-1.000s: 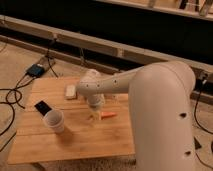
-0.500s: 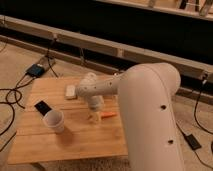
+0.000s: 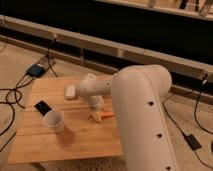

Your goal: Place the pepper on the white sponge

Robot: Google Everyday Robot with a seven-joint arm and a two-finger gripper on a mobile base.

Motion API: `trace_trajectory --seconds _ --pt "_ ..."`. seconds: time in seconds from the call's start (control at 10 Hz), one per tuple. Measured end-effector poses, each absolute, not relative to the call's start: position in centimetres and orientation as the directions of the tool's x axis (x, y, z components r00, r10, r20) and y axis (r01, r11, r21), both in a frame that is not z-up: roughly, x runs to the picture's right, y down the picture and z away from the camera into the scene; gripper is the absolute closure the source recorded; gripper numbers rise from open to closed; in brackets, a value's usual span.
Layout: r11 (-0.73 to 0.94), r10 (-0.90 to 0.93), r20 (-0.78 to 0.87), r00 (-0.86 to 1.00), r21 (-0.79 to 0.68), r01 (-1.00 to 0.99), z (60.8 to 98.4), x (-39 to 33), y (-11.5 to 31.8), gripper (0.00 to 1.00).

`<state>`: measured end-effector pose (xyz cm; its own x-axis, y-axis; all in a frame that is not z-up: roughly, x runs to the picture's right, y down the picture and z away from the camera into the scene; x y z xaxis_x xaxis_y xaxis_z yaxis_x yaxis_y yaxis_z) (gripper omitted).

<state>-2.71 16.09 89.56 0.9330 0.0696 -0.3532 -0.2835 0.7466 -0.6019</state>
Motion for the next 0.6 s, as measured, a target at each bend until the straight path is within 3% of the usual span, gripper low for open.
trace_trajectory --seconds 0.1,0.3,0.6 --pt "0.745 0.075 -0.358 0.931 -0.6 -0.291 89.8 -2.6 15.9 0.66" --pt "0.733 0.092 -0.373 0.923 -0.602 -0.316 90.2 -2.4 15.6 0.92" --pt "0.722 0.121 -0.394 0.911 -0.595 -0.353 90.0 -2.3 14.3 1.0"
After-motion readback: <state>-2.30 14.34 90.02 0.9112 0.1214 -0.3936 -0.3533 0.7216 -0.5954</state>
